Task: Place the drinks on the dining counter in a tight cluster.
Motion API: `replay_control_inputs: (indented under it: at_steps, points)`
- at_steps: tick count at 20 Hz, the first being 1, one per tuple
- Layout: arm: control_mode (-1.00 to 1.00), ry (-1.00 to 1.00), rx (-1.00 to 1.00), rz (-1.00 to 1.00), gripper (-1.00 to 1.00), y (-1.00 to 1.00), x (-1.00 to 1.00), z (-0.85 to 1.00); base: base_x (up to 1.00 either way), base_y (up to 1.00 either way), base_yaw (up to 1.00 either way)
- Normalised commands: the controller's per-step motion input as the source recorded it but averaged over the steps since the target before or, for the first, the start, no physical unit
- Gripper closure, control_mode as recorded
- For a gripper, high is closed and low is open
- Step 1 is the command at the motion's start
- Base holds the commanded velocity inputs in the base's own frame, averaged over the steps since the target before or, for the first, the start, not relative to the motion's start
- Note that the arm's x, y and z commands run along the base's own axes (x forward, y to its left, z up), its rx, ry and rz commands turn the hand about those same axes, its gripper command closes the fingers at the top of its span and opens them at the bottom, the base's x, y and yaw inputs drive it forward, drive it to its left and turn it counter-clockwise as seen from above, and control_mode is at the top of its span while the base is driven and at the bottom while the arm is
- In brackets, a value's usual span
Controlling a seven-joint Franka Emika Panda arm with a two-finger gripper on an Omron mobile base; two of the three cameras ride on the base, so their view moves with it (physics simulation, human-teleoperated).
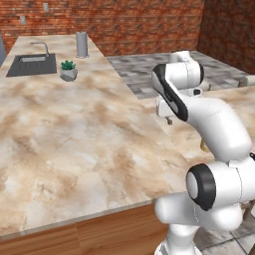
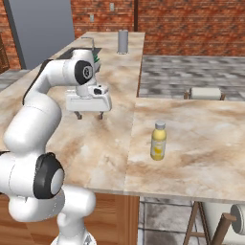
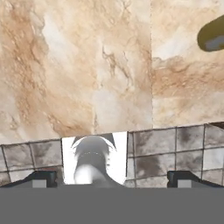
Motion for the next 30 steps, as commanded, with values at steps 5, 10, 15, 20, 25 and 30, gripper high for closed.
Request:
replay_control_inputs:
  at_steps: [5,10,15,20,25,30]
  points:
    - [-1.0,0.18,0.01,0.0,-1.0,-0.12,-0.88,-0.25,0.0,0.0,0.0]
    - [-1.0,0.1,0.0,0.0,-1.0,0.05,-0.38,-0.56,0.0,0.0,0.0]
    - [-1.0,-0.11,0.0,0.0,-1.0,0.26,-0.03,-0.54,0.0,0.0,0.0]
    - [-1.0,-0.14,0.0,0.01,-1.0,0.06,-0.34,-0.01,0.0,0.0,0.0]
    - [-1.0,-0.23,0.0,0.0,-1.0,0.0,-0.48,0.19,0.0,0.0,0.0]
    - [-1.0,-0.22,0.0,0.08,-1.0,0.02,-0.49,0.18,0.0,0.0,0.0]
